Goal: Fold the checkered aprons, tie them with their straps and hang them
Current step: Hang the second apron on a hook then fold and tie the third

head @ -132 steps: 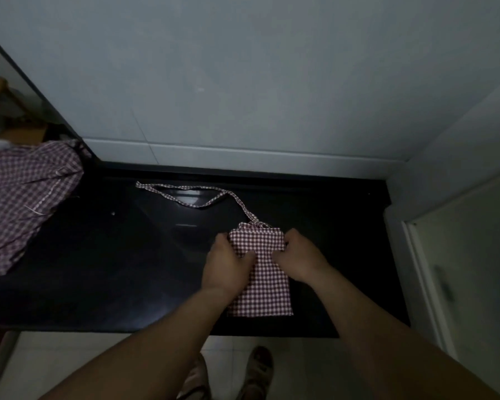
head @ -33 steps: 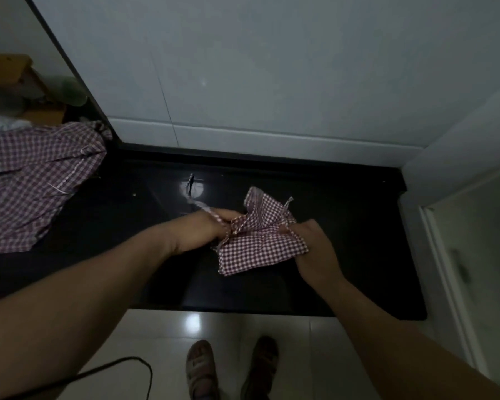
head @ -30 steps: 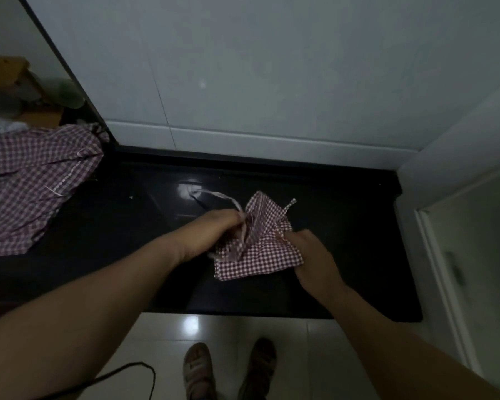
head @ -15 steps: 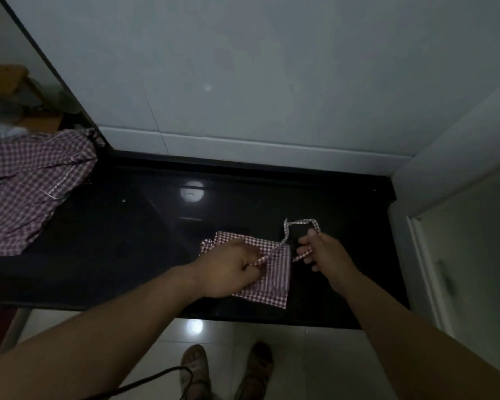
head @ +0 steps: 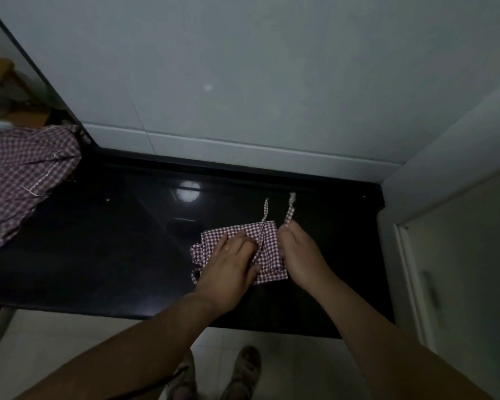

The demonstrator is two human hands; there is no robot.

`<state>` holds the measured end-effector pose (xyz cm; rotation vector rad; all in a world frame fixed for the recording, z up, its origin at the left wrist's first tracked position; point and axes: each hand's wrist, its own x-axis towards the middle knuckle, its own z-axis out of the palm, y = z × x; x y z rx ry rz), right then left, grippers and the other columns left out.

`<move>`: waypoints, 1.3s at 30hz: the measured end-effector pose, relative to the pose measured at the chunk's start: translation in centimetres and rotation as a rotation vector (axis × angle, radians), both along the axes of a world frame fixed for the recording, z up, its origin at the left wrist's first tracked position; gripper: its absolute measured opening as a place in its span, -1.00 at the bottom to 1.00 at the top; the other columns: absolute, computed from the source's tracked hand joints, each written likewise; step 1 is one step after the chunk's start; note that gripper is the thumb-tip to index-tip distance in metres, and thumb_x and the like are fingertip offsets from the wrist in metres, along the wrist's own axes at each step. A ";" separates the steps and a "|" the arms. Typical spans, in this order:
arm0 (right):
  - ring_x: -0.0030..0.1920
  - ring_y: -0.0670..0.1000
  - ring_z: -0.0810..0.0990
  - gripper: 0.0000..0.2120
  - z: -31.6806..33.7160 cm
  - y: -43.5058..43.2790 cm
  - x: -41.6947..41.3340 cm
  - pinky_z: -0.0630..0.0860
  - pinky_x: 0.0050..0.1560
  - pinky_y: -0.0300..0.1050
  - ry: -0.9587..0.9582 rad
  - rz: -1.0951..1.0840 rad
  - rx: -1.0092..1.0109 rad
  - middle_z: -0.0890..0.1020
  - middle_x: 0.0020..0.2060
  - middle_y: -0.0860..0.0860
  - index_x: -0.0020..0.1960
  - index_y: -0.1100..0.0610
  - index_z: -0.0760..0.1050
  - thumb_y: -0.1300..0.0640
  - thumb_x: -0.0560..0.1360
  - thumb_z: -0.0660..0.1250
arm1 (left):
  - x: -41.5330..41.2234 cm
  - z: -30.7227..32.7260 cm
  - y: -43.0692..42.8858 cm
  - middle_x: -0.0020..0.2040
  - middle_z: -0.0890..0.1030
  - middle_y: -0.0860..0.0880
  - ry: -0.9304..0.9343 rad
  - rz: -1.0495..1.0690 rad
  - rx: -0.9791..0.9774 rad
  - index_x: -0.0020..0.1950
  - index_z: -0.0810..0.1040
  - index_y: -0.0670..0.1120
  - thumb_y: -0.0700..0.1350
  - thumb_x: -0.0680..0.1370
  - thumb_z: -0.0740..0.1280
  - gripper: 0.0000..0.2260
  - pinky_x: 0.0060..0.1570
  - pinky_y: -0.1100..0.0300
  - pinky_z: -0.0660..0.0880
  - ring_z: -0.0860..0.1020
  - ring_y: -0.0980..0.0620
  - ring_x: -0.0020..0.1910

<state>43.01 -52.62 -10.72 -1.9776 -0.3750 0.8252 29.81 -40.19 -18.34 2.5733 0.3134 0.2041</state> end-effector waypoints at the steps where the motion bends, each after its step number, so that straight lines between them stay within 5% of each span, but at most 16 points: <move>1: -0.06 0.04 0.59 -0.74 -0.1 0.2 -0.2 0.52 -0.02 0.03 -0.143 0.116 -0.039 0.62 -0.09 0.03 -0.04 0.08 0.53 0.05 0.69 0.12 | 0.1 -0.1 0.0 0.38 0.48 0.03 -0.007 0.001 -0.004 0.35 0.47 -0.02 0.04 0.66 0.31 -0.71 0.63 -0.03 0.07 0.35 0.03 0.51; 4: 0.02 0.03 0.49 -0.80 -1.2 0.6 -1.1 0.43 0.03 0.03 -0.819 0.401 -0.233 0.60 -0.06 -0.03 -0.06 0.04 0.55 0.12 0.64 0.16 | 0.2 -0.4 0.1 0.38 0.51 0.01 -0.015 -0.003 0.013 0.36 0.52 -0.03 0.01 0.64 0.32 -0.70 0.59 -0.09 0.16 0.41 0.00 0.46; 6: 0.04 0.02 0.51 -0.84 -1.3 0.9 -2.0 0.37 0.04 -0.04 -0.972 0.456 -0.191 0.62 -0.08 -0.10 -0.04 -0.03 0.57 0.09 0.58 0.21 | 0.2 -0.4 0.0 0.32 0.57 -0.02 -0.042 0.002 0.000 0.32 0.57 -0.02 0.00 0.62 0.29 -0.71 0.51 -0.13 0.29 0.48 -0.01 0.37; 10: 0.00 -0.02 0.60 -0.73 -1.6 2.3 -3.1 0.43 0.16 -0.08 -0.887 0.436 -0.155 0.67 -0.05 -0.10 0.05 -0.01 0.61 0.10 0.54 0.15 | 0.1 -0.1 -0.1 0.09 0.68 -0.04 -0.087 0.035 -0.093 0.14 0.65 -0.02 -0.07 0.58 0.25 -0.77 0.21 0.07 0.49 0.55 0.09 0.08; 12: -0.02 -0.02 0.58 -0.74 -1.5 3.0 -3.4 0.42 0.16 -0.11 -0.887 0.430 -0.136 0.65 -0.08 -0.08 0.01 0.01 0.59 0.12 0.55 0.12 | 0.4 0.0 0.3 0.07 0.70 -0.05 -0.068 0.030 -0.114 0.12 0.66 -0.05 -0.03 0.58 0.19 -0.71 0.18 -0.01 0.58 0.60 0.05 0.05; 14: 0.00 -0.04 0.57 -0.75 -1.8 3.4 -3.6 0.42 0.14 -0.12 -0.870 0.443 -0.142 0.64 -0.04 -0.08 0.05 0.00 0.60 0.13 0.60 0.14 | 0.6 0.0 1.2 0.11 0.70 -0.06 -0.026 -0.012 -0.091 0.15 0.66 -0.05 0.03 0.58 0.14 -0.64 0.24 -0.12 0.56 0.62 0.00 0.10; 17: -0.02 -0.07 0.57 -0.78 -2.5 3.0 -3.0 0.48 0.05 -0.06 -0.541 0.180 -0.093 0.64 -0.04 -0.06 0.05 0.02 0.60 0.11 0.69 0.17 | 0.8 -0.6 2.6 0.27 0.58 0.00 -0.022 -0.083 -0.016 0.21 0.60 -0.02 0.04 0.62 0.25 -0.75 0.46 -0.11 0.36 0.49 0.03 0.27; 20: 0.04 -0.07 0.57 -0.76 -2.7 2.4 -1.8 0.49 0.11 -0.06 -0.357 -0.089 -0.116 0.58 0.01 -0.05 0.11 0.01 0.60 -0.03 0.69 0.18 | 0.6 0.3 3.3 0.18 0.54 0.02 -0.079 -0.067 -0.061 0.15 0.54 -0.03 0.01 0.64 0.31 -0.84 0.39 -0.09 0.40 0.45 0.05 0.18; 24: 0.10 -0.05 0.60 -0.81 -3.7 1.4 -0.7 0.54 0.19 -0.05 -0.190 -0.157 -0.211 0.59 0.11 -0.04 0.19 -0.03 0.60 -0.01 0.64 0.29 | 1.1 1.8 3.0 0.26 0.48 0.04 0.118 -0.112 0.075 0.31 0.43 0.06 0.37 0.48 0.31 -0.46 0.50 -0.10 0.26 0.41 0.03 0.30; 26: 0.06 -0.03 0.66 -0.86 -4.2 1.0 -1.0 0.58 0.10 -0.05 -0.081 -0.215 -0.173 0.68 0.04 -0.04 0.11 -0.02 0.62 0.06 0.65 0.29 | 1.4 2.0 2.5 0.34 0.43 -0.01 0.212 -0.147 0.184 0.41 0.38 0.08 0.36 0.43 0.33 -0.36 0.53 -0.20 0.19 0.37 -0.06 0.39; 30: -0.06 0.04 0.69 -0.81 -5.3 1.2 -1.1 0.63 0.08 0.11 -0.003 -0.381 -0.171 0.72 -0.12 0.01 -0.04 0.05 0.65 0.08 0.65 0.28 | 1.7 1.9 2.0 0.31 0.46 -0.04 0.199 -0.120 0.208 0.34 0.44 0.06 0.11 0.54 0.31 -0.61 0.52 -0.23 0.19 0.40 -0.11 0.38; 34: -0.10 0.03 0.62 -0.78 -5.4 1.5 -1.2 0.55 -0.01 -0.04 -0.152 -0.447 -0.390 0.68 -0.10 0.04 -0.05 0.10 0.62 0.05 0.66 0.26 | 1.7 1.3 2.7 0.12 0.53 -0.02 0.092 -0.059 0.063 0.13 0.50 0.00 -0.03 0.49 0.30 -0.77 0.41 -0.18 0.36 0.51 -0.08 0.19; 39: -0.18 0.09 0.74 -0.87 -5.4 2.6 -2.5 0.68 -0.19 -0.02 0.088 -0.634 -0.040 0.72 -0.18 0.07 -0.04 0.11 0.59 0.14 0.64 0.30 | 1.6 1.4 3.2 0.01 0.51 0.04 0.045 -0.054 -0.090 0.01 0.43 0.03 -0.03 0.49 0.20 -0.88 0.45 -0.15 0.31 0.50 -0.01 0.11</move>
